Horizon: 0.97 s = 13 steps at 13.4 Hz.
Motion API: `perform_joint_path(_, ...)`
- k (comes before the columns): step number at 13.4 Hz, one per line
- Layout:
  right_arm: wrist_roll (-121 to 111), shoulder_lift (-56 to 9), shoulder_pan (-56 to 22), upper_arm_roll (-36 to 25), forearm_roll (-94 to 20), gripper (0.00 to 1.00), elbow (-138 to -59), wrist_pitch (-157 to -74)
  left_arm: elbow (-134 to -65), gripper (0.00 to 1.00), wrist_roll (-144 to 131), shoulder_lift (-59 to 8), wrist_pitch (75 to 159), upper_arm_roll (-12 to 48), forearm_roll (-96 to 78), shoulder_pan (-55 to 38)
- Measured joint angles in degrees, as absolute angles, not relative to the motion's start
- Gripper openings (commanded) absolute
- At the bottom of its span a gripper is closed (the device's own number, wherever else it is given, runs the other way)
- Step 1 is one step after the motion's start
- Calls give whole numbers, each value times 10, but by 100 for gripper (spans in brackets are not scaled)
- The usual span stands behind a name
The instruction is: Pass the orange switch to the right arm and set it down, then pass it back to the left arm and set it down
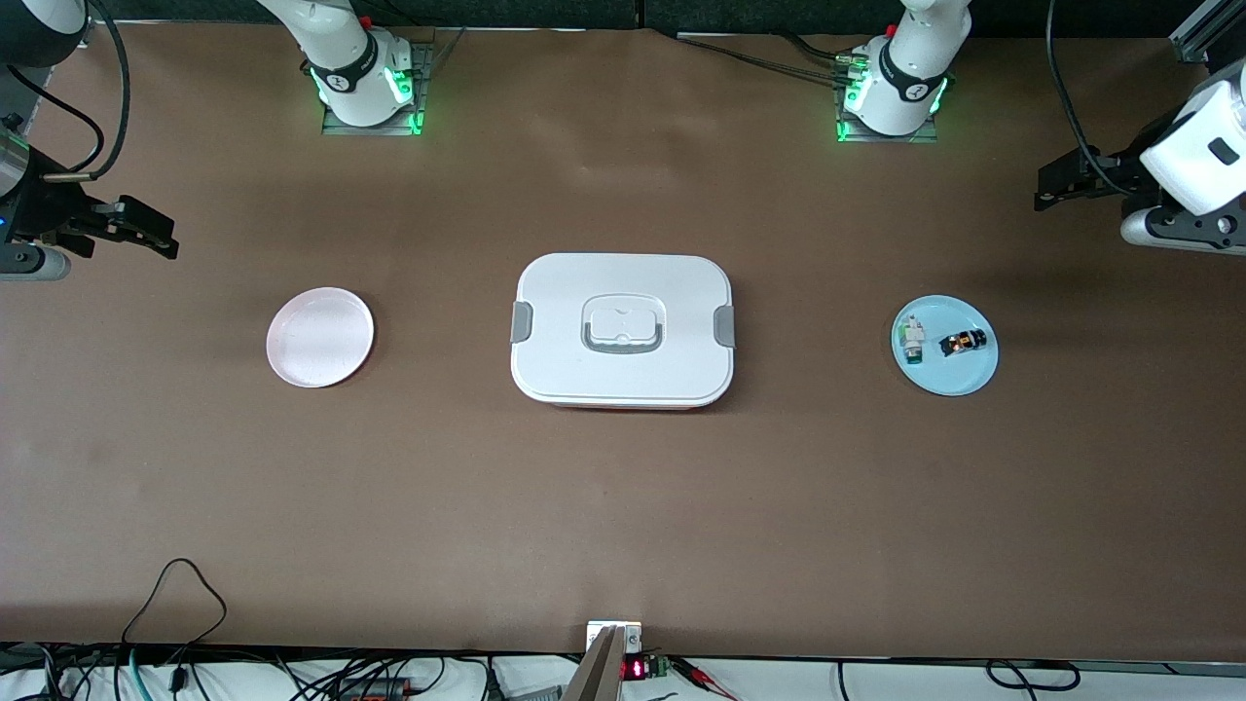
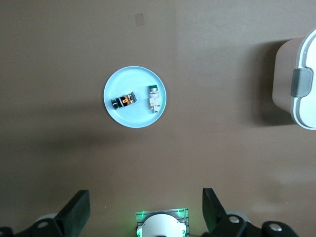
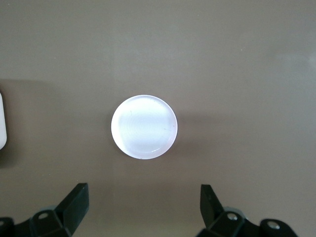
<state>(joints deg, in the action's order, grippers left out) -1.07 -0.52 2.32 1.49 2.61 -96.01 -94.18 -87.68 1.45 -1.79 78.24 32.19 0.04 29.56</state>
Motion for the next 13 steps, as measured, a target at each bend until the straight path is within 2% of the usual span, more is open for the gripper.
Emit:
perform_joint_path(4,-11,-5,23,15,26,100,-959,-940,-875,100,15,-20,783,314,-2,293)
perform_joint_path(8,-11,-5,23,14,26,100,-959,-921,-874,100,15,-20,783,185,-18,165)
perform_joint_path(13,-11,-4,22,15,30,100,-957,-918,-873,100,15,-20,785,80,-21,41)
